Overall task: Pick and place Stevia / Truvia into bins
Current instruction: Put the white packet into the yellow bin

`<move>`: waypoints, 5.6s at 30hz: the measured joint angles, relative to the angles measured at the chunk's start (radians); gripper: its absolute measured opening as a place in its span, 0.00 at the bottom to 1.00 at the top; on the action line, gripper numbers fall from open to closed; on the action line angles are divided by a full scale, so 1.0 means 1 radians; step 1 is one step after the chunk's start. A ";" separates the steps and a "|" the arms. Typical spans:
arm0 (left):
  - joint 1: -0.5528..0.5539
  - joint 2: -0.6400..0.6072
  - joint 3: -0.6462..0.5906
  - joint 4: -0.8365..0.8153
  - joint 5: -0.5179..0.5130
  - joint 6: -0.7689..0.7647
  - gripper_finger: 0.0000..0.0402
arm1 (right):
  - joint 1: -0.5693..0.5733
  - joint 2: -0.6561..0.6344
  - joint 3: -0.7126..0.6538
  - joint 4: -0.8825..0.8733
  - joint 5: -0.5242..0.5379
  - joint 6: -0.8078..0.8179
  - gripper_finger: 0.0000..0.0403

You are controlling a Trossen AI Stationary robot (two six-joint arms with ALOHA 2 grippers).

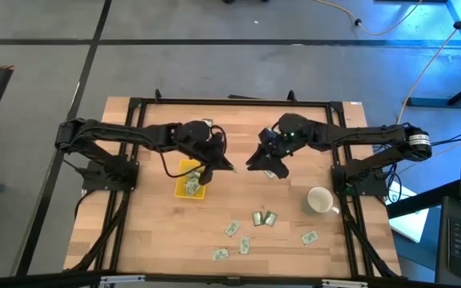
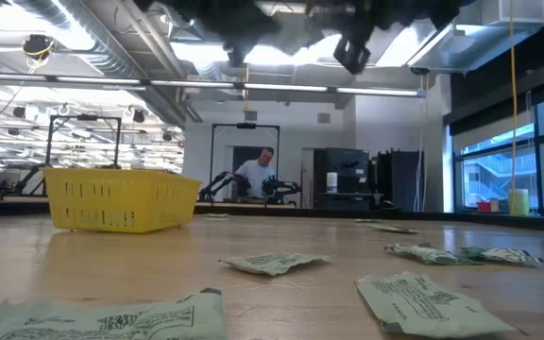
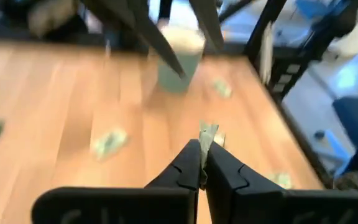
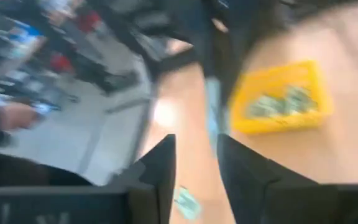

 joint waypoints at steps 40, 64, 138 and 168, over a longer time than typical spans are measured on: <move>-0.014 0.142 -0.029 -0.750 -0.226 -0.363 0.08 | 0.015 0.384 -0.001 -0.556 0.561 0.106 0.35; -0.013 0.135 -0.029 -0.746 -0.225 -0.355 0.19 | 0.014 0.457 0.002 -0.571 0.568 0.125 0.17; 0.044 0.158 0.039 0.008 -0.212 -0.267 0.41 | 0.085 0.107 -0.001 -0.127 0.524 -0.059 0.02; 0.081 0.158 0.039 0.067 -0.197 -0.403 0.28 | 0.084 0.106 0.000 -0.085 0.528 -0.063 0.02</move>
